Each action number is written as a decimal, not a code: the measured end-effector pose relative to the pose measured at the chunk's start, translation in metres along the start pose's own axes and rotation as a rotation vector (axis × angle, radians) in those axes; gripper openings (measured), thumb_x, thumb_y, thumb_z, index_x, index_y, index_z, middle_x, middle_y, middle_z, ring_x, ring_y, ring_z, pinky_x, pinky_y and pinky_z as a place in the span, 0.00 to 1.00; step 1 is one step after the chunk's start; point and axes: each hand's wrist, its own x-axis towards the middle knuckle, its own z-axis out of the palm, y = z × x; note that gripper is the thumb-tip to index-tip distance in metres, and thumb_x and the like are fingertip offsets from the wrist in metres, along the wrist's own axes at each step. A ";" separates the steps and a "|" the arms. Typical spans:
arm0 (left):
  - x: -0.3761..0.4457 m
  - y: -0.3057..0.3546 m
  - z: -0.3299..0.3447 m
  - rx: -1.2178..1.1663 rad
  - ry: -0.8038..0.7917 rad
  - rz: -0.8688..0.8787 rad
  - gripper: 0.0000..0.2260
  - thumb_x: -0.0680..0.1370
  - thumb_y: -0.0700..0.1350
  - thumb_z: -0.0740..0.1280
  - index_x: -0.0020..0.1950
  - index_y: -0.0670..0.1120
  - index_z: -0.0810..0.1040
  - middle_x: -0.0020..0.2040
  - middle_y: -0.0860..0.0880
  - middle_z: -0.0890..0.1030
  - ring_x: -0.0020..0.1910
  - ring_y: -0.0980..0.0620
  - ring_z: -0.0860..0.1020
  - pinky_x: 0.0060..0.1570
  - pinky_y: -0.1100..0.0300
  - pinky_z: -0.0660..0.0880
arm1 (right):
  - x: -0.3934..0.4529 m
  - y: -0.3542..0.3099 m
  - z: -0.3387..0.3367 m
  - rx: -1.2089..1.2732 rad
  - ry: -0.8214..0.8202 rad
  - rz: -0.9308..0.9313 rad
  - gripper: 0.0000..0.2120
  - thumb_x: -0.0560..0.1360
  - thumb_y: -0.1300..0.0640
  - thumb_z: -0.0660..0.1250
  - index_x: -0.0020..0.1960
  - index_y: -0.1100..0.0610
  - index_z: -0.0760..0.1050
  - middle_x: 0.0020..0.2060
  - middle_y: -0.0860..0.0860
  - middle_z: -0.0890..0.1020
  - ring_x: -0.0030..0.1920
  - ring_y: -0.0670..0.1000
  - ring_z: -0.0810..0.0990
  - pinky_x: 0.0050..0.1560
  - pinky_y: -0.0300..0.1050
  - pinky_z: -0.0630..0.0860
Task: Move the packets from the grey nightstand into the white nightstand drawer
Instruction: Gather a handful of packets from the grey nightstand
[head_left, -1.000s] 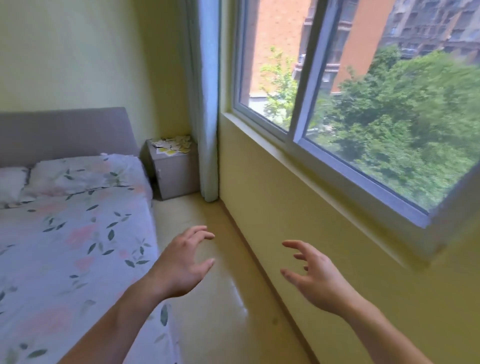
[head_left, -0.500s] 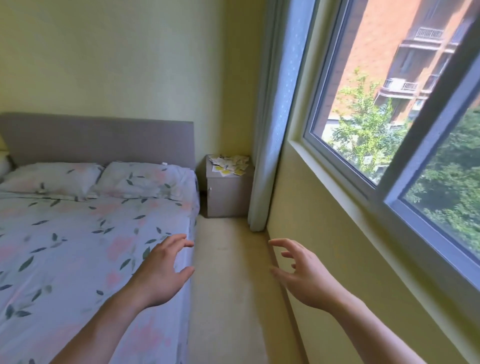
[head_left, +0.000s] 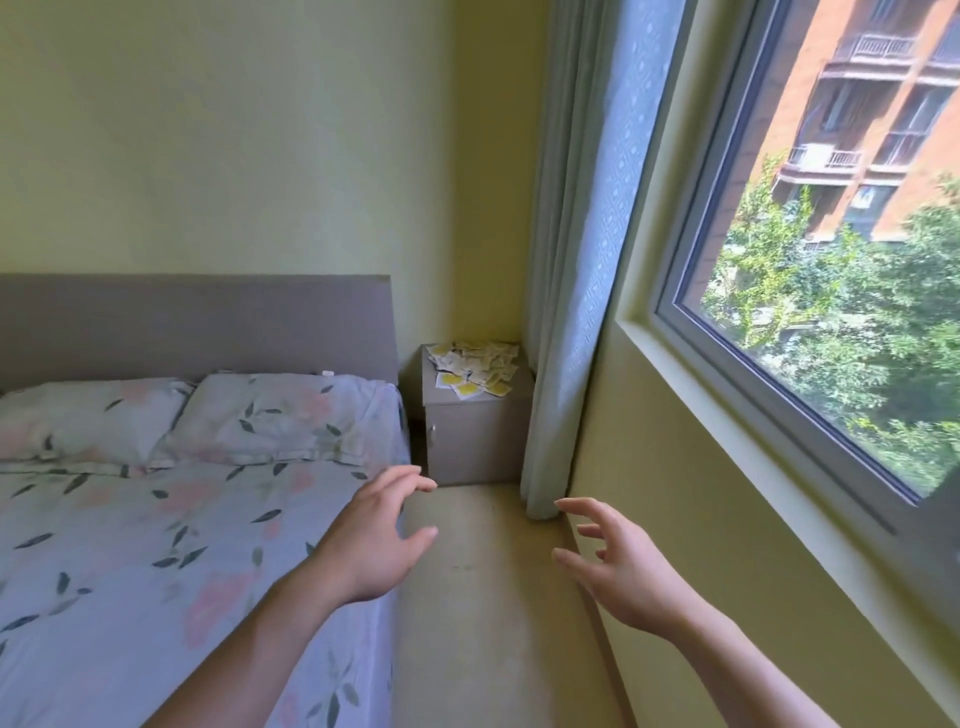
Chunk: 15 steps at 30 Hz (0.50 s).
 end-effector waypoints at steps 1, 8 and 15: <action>0.019 -0.004 0.001 -0.002 -0.003 -0.008 0.20 0.78 0.53 0.70 0.70 0.57 0.73 0.74 0.61 0.65 0.73 0.59 0.67 0.67 0.67 0.60 | 0.022 0.003 -0.001 -0.001 -0.006 -0.004 0.24 0.78 0.48 0.71 0.71 0.41 0.70 0.66 0.37 0.73 0.64 0.40 0.75 0.66 0.37 0.72; 0.166 -0.035 -0.002 0.018 -0.011 -0.080 0.19 0.79 0.52 0.69 0.70 0.57 0.72 0.73 0.63 0.65 0.70 0.60 0.68 0.64 0.69 0.60 | 0.201 0.032 -0.020 0.039 -0.038 -0.027 0.23 0.77 0.47 0.72 0.70 0.39 0.71 0.66 0.39 0.75 0.63 0.39 0.76 0.64 0.37 0.74; 0.285 -0.084 -0.008 -0.007 0.000 -0.229 0.16 0.80 0.52 0.69 0.68 0.59 0.72 0.71 0.65 0.65 0.70 0.62 0.68 0.64 0.68 0.61 | 0.384 0.043 -0.036 0.044 -0.109 -0.066 0.25 0.76 0.49 0.73 0.71 0.44 0.72 0.67 0.41 0.76 0.62 0.42 0.78 0.59 0.34 0.71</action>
